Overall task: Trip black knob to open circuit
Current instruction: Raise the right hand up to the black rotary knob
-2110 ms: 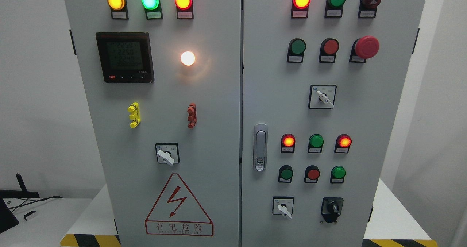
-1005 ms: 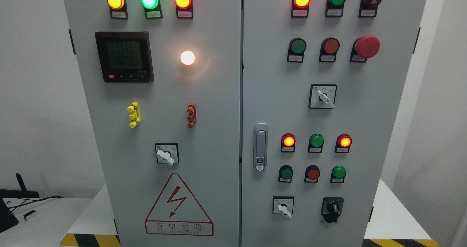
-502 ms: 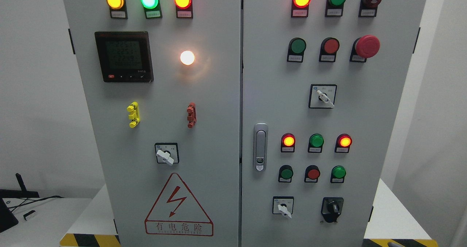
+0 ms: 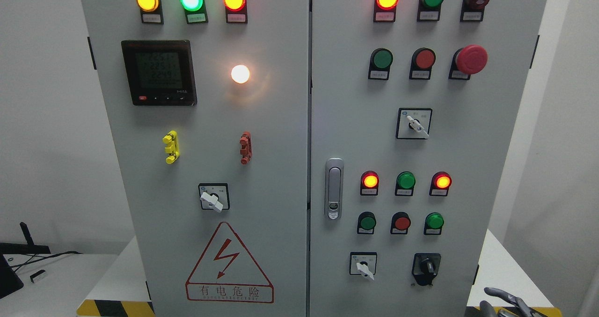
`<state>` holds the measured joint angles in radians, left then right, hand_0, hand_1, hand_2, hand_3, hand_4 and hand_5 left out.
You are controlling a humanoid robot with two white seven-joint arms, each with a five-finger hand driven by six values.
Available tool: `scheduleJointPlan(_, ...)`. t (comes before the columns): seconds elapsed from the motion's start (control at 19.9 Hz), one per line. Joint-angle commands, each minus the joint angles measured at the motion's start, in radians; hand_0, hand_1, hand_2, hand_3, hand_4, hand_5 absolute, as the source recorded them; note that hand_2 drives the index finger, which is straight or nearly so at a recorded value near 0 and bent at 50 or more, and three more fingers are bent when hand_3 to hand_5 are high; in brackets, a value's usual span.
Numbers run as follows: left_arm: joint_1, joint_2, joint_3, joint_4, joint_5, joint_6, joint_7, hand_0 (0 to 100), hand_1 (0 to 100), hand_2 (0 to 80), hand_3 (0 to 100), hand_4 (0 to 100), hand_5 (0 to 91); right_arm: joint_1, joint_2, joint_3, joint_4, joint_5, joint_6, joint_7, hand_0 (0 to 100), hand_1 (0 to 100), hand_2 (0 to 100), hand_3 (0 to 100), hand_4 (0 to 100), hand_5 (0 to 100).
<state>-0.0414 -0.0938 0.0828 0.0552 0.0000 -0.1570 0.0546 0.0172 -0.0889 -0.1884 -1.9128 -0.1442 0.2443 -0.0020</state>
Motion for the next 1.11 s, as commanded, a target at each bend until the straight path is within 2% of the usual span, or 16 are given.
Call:
scheduleJointPlan(0.0,0.000,-0.001,0.000,0.000,-0.031,0.001,0.001,12,39,0.0,0,0,0.0,-0.029,0.000,0.092,0.067,0.020,0.000,-0.021,32,61,36,100,100,93)
scheduleJointPlan(0.25,0.000,0.000,0.000,0.000,-0.031,0.001,0.001,12,39,0.0,0,0,0.0,-0.066,0.003,0.127,0.107,0.018,0.000,-0.036,33,59,36,100,100,93)
scheduleJointPlan(0.45,0.000,0.000,0.000,0.000,-0.031,0.001,0.001,12,39,0.0,0,0,0.0,-0.091,0.003,0.130,0.126,0.018,0.001,-0.047,32,60,36,100,100,93)
scheduleJointPlan(0.7,0.000,0.000,0.000,0.000,-0.031,0.001,0.001,12,39,0.0,0,0,0.0,-0.095,0.003,0.158,0.136,0.017,0.003,-0.047,29,62,36,100,100,93)
scheduleJointPlan(1.05,0.000,0.000,0.000,0.000,-0.031,0.001,0.001,12,39,0.0,0,0,0.0,-0.117,0.005,0.178,0.147,0.018,0.003,-0.056,30,62,36,100,100,93)
